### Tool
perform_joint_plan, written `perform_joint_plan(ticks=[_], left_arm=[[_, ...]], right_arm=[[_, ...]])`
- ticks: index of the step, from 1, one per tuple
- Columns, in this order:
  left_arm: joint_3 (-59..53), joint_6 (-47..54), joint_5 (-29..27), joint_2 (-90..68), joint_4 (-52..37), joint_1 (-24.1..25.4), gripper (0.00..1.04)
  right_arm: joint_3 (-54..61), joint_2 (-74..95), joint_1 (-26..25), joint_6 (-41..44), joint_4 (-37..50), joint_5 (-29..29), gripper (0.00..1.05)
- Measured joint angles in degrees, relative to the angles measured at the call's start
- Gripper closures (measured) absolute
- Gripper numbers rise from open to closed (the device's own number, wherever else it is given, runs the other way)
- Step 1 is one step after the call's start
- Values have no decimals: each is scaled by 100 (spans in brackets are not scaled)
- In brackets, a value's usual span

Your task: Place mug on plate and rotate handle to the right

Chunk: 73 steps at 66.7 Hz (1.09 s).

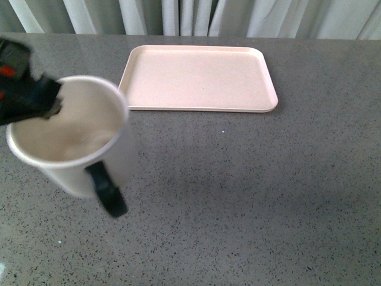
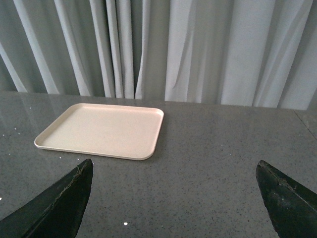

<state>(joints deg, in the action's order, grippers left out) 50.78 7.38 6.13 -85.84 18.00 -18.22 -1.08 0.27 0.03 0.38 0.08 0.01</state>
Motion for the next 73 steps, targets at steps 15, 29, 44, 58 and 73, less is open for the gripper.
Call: perform_joint_plan(ticks=[15, 29, 44, 58, 73], left_arm=[[2586, -291, -173, -2028, 326, -553, 103], [2957, -389, -170, -2264, 343, -623, 103], [2964, -407, -190, -2264, 348, -610, 103], [2964, -407, -184, -2264, 350, -623, 103], [4041, -387, -96, -2918, 1257, -623, 103]], right_arm=[[0, 0, 0, 0, 0, 0, 9], [0, 0, 0, 0, 0, -4, 9], [0, 0, 0, 0, 0, -2, 9], [0, 0, 0, 0, 0, -2, 9], [0, 0, 0, 0, 0, 0, 9]])
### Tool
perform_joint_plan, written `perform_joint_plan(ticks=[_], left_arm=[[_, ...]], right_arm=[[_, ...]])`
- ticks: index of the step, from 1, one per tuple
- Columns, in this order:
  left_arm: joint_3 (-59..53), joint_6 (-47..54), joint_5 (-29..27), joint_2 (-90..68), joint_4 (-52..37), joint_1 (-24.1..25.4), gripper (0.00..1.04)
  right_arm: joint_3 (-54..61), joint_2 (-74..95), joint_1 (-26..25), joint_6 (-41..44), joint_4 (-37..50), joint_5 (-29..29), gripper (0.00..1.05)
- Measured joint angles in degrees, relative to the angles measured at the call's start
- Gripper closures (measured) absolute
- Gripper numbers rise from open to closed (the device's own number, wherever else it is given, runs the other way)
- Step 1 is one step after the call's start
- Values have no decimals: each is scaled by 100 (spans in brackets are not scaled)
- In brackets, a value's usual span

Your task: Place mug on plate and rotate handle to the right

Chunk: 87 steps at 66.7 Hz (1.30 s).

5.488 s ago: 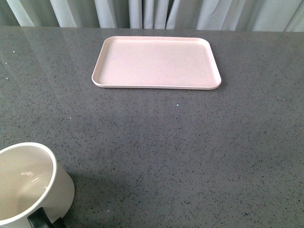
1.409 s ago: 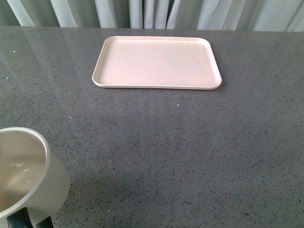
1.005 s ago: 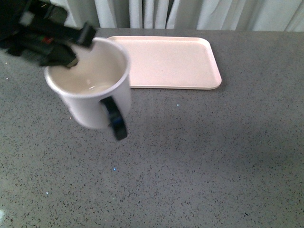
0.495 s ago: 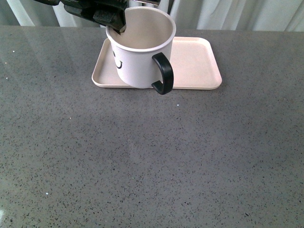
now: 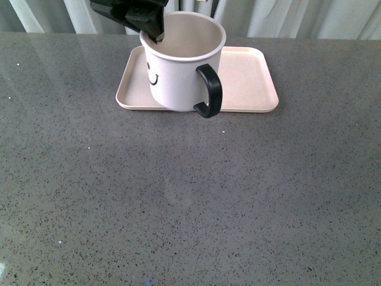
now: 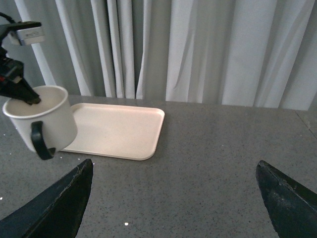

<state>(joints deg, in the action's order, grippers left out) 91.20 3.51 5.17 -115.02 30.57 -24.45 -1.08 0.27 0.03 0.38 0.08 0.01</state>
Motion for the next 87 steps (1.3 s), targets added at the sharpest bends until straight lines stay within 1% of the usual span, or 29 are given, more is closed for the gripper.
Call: perform_joint_plan(ticks=[8, 16, 35, 46, 63, 73, 87], left_arm=[[800, -87, 0, -629, 203, 0, 103], [1919, -249, 37, -1475, 592, -26, 103], [3589, -452, 20, -2529, 1300, -13, 103], [4341, -501, 39, -3025, 1633, -7, 103], [5058, -509, 33, -3519, 2006, 37, 103], [5731, -507, -2, -3908, 2354, 94, 103], [6393, -503, -50, -4286, 2669, 151, 103]], right_arm=[[0, 0, 0, 0, 0, -2, 9], [0, 0, 0, 0, 0, -2, 9], [0, 0, 0, 2, 0, -2, 9], [0, 0, 0, 0, 0, -2, 9], [0, 0, 0, 2, 0, -2, 9], [0, 0, 0, 2, 0, -2, 9], [0, 0, 0, 2, 0, -2, 9]])
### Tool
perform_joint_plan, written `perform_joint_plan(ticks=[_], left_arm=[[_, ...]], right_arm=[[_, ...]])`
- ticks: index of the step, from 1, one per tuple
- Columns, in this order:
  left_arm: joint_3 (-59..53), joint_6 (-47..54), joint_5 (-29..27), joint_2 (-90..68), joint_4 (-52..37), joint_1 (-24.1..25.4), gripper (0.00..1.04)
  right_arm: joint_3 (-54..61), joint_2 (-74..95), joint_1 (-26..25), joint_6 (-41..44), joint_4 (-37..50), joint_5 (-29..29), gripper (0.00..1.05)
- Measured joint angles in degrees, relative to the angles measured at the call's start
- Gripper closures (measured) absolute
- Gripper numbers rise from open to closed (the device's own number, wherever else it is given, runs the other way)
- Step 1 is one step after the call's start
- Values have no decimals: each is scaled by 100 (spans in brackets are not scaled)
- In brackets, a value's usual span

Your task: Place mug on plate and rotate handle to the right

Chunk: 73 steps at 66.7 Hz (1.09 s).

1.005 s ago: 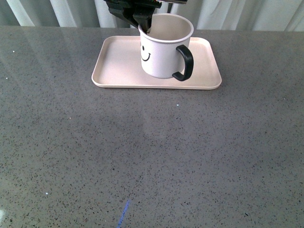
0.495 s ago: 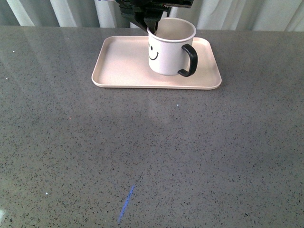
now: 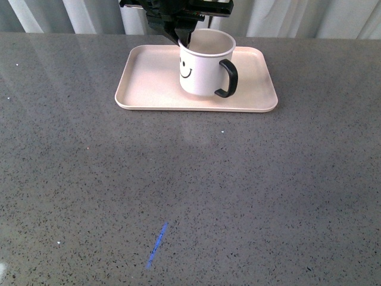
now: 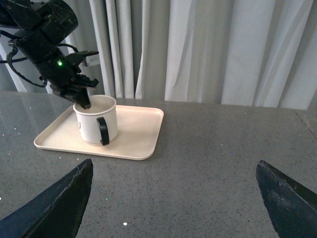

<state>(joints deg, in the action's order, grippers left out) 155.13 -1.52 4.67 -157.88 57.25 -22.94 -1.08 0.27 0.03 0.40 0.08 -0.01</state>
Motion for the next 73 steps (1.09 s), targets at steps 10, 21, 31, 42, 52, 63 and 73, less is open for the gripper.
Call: perform_joint_plan(ticks=[10, 21, 31, 42, 52, 63, 73], left_arm=[[197, 0, 2, -140, 50, 13, 103], [120, 15, 20, -149, -94, 13, 103], [-192, 31, 33, -133, -299, 28, 103], [-516, 57, 66, 28, -476, 74, 103], [-745, 61, 77, 142, -601, 83, 103], [-809, 70, 94, 168, -645, 83, 99], [-811, 87, 175, 168, -669, 87, 75]], right_arm=[[0, 0, 0, -2, 0, 0, 9], [0, 0, 0, -2, 0, 0, 9], [0, 0, 0, -2, 0, 0, 9], [0, 0, 0, -2, 0, 0, 9], [0, 0, 0, -2, 0, 0, 9], [0, 0, 0, -2, 0, 0, 9], [0, 0, 0, 0, 0, 0, 9]])
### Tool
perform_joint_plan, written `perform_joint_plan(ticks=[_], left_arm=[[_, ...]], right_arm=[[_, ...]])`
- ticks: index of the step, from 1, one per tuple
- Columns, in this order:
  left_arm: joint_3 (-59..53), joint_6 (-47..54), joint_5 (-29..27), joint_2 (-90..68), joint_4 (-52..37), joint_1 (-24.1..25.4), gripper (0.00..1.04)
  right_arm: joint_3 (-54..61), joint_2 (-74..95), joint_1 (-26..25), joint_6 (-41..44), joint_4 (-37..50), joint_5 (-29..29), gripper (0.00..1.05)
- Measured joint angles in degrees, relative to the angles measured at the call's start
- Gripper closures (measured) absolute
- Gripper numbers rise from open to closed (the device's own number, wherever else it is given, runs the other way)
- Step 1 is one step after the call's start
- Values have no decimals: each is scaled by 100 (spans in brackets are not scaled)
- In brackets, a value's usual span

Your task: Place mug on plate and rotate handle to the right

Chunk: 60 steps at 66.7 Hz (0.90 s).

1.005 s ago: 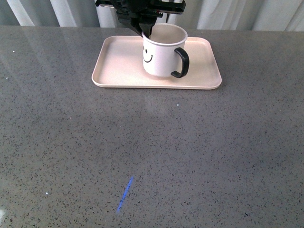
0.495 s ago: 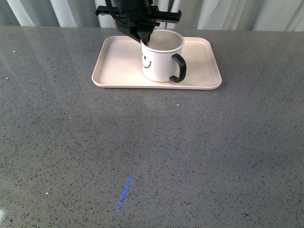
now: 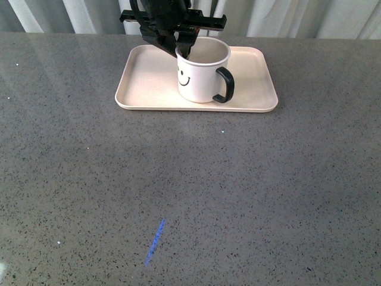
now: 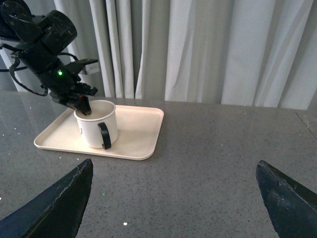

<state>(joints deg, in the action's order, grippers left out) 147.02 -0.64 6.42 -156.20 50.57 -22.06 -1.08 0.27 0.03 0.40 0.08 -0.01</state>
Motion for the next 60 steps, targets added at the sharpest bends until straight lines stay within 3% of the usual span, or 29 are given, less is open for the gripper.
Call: perform_joint_plan(ticks=[3, 4, 27, 45, 47, 49, 50, 54, 57, 60], left_arm=[[-2, 2, 13, 0, -17, 2, 68], [-66, 15, 28, 42, -81, 2, 61], [-1290, 269, 87, 1084, -796, 37, 8], [-3198, 81, 299, 2844, -2352, 297, 9], [-3591, 50, 11, 3108, -2892, 310, 12], [-4172, 55, -520, 3418, -3842, 317, 17], [-4572, 57, -1080, 3622, -4492, 326, 20], [-5849, 57, -1926, 4269, -6387, 400, 31], [-7018, 55, -2149, 4878, -7844, 533, 42], [-7713, 55, -2131, 5241, -8570, 636, 49]], right_arm=[[0, 0, 0, 0, 0, 0, 9], [0, 0, 0, -2, 0, 0, 9], [0, 0, 0, -2, 0, 0, 9], [0, 0, 0, -2, 0, 0, 9], [0, 0, 0, 0, 0, 0, 9], [0, 0, 0, -2, 0, 0, 9], [0, 0, 0, 0, 0, 2, 9], [0, 0, 0, -2, 0, 2, 9], [0, 0, 0, -2, 0, -2, 9], [0, 0, 0, -2, 0, -4, 9]])
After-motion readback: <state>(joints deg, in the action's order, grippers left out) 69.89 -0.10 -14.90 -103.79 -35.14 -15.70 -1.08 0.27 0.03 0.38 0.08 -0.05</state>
